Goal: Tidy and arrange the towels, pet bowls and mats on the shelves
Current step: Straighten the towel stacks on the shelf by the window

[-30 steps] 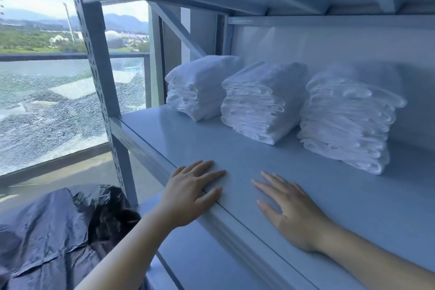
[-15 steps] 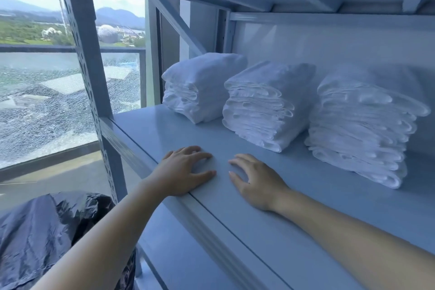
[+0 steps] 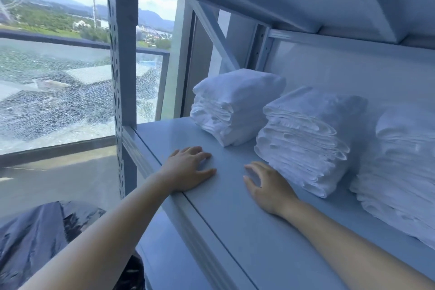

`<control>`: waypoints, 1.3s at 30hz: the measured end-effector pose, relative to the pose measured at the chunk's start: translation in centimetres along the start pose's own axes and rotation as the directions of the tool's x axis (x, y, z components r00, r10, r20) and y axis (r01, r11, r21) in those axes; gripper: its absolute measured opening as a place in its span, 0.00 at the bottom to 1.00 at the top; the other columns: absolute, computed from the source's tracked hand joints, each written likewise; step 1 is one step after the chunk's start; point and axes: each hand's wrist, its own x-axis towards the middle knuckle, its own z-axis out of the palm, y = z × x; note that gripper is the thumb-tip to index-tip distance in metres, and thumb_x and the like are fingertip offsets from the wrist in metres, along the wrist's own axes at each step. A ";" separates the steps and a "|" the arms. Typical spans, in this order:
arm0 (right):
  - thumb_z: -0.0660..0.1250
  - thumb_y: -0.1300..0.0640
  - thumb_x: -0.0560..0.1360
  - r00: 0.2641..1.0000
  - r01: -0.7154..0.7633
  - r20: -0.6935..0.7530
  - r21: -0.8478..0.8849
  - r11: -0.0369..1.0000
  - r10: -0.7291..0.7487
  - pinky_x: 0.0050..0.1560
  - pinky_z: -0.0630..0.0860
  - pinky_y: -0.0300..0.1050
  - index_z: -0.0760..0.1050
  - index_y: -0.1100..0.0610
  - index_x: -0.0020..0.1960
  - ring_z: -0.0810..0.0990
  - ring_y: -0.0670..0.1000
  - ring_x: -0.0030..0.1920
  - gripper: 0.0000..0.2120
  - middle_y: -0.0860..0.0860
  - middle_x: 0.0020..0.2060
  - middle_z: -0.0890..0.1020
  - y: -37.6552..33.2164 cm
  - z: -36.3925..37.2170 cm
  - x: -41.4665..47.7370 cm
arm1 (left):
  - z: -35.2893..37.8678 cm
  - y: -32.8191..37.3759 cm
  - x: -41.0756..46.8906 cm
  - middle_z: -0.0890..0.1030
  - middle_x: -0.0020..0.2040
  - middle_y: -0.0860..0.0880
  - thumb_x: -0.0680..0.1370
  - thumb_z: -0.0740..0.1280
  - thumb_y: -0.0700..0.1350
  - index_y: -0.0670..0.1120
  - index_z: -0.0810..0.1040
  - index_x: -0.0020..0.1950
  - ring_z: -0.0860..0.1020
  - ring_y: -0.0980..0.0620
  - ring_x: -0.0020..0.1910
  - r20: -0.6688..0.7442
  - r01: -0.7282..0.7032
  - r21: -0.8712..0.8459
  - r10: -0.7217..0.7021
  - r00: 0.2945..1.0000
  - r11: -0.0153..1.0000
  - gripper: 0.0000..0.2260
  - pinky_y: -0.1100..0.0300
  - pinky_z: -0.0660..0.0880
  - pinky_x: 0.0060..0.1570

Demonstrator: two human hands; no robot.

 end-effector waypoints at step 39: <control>0.69 0.57 0.64 0.860 0.138 -0.394 -0.433 0.891 -0.325 0.53 0.75 0.51 0.78 0.56 0.56 0.80 0.57 0.55 0.20 0.55 0.55 0.80 3.7 -8.1 6.6 | -1.5 -1.8 11.6 0.81 0.55 0.55 0.78 0.64 0.45 0.51 0.81 0.54 0.78 0.50 0.52 -0.389 -0.252 0.005 0.234 0.891 0.968 0.09 0.59 0.73 0.44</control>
